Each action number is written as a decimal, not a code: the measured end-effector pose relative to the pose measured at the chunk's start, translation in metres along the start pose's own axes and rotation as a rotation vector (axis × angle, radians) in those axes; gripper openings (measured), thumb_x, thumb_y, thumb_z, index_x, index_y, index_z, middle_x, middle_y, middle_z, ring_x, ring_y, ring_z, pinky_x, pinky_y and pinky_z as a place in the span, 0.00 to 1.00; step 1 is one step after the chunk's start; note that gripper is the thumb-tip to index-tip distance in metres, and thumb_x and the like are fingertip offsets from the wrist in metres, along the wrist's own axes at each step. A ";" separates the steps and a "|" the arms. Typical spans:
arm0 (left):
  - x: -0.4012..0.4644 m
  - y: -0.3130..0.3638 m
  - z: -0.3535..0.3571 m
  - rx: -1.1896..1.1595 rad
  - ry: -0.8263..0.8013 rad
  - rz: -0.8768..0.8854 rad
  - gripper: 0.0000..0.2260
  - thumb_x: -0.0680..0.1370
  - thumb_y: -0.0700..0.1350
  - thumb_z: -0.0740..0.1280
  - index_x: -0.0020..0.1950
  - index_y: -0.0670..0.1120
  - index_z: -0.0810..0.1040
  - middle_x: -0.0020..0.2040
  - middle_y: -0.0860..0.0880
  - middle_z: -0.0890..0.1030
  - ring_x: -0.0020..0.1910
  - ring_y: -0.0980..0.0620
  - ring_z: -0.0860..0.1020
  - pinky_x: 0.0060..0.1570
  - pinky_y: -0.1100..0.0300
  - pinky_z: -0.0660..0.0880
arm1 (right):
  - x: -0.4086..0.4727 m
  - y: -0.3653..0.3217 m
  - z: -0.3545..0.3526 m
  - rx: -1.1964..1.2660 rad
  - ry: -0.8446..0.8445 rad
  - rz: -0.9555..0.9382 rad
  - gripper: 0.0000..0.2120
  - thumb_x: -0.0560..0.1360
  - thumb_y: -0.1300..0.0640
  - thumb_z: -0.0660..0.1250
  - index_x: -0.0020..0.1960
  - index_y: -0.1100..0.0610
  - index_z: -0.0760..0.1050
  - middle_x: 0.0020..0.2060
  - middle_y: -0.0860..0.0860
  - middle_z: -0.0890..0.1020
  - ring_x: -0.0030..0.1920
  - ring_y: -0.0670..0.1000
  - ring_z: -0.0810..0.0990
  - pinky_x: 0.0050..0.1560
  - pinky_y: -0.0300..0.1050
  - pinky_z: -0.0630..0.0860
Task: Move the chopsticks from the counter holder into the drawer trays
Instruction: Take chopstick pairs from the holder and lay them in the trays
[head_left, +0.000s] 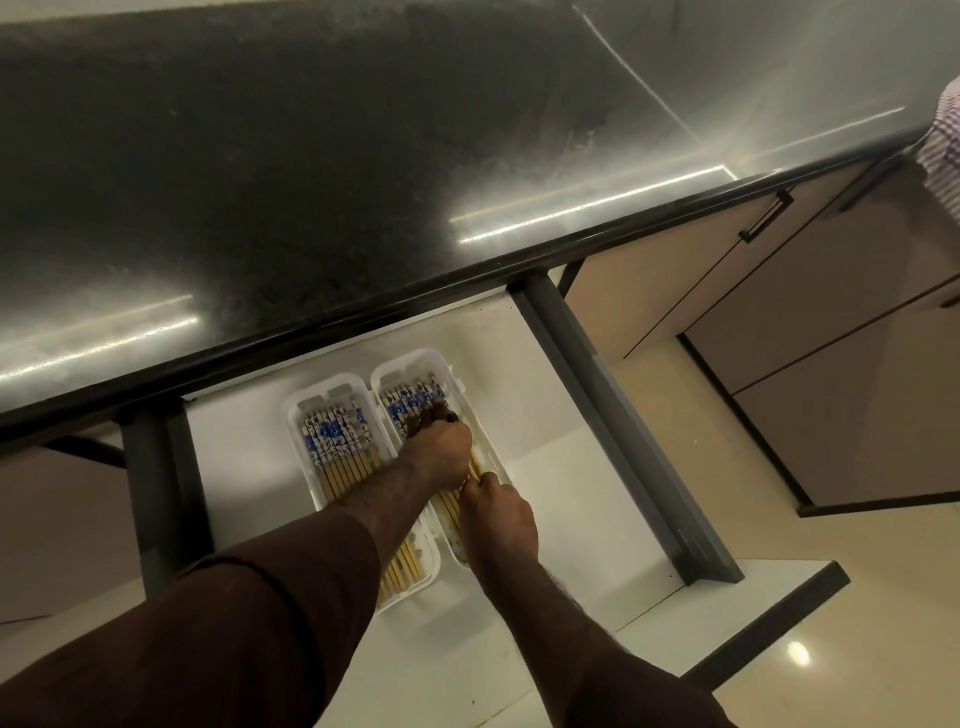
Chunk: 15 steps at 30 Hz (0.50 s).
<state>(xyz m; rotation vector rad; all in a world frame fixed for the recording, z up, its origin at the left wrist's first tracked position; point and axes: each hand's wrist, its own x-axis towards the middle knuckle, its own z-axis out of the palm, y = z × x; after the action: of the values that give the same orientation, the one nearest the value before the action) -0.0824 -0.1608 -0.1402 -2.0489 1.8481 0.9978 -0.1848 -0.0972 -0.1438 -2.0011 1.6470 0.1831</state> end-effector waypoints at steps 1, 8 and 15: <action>0.000 0.000 0.000 0.007 0.003 0.000 0.03 0.75 0.37 0.63 0.47 0.42 0.76 0.50 0.42 0.81 0.47 0.44 0.79 0.43 0.54 0.74 | -0.001 0.000 0.000 0.006 0.005 0.003 0.13 0.82 0.60 0.51 0.59 0.63 0.72 0.56 0.59 0.78 0.54 0.61 0.77 0.47 0.50 0.70; -0.006 -0.001 0.003 0.069 0.049 0.012 0.07 0.76 0.37 0.64 0.53 0.42 0.75 0.52 0.43 0.80 0.50 0.45 0.78 0.47 0.54 0.74 | -0.002 0.005 -0.003 -0.080 0.006 -0.120 0.21 0.74 0.53 0.71 0.66 0.57 0.75 0.55 0.55 0.80 0.52 0.53 0.81 0.55 0.48 0.79; -0.019 0.004 -0.003 0.157 0.169 0.051 0.19 0.75 0.37 0.66 0.65 0.40 0.71 0.65 0.41 0.75 0.64 0.43 0.74 0.65 0.47 0.67 | -0.008 0.004 -0.020 -0.068 0.083 -0.116 0.17 0.73 0.56 0.70 0.62 0.54 0.77 0.51 0.54 0.81 0.46 0.54 0.82 0.48 0.48 0.81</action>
<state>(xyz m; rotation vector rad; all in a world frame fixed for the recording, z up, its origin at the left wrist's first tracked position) -0.0848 -0.1480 -0.1256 -2.0566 1.9999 0.6845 -0.1951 -0.1007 -0.1249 -2.1755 1.5885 0.1168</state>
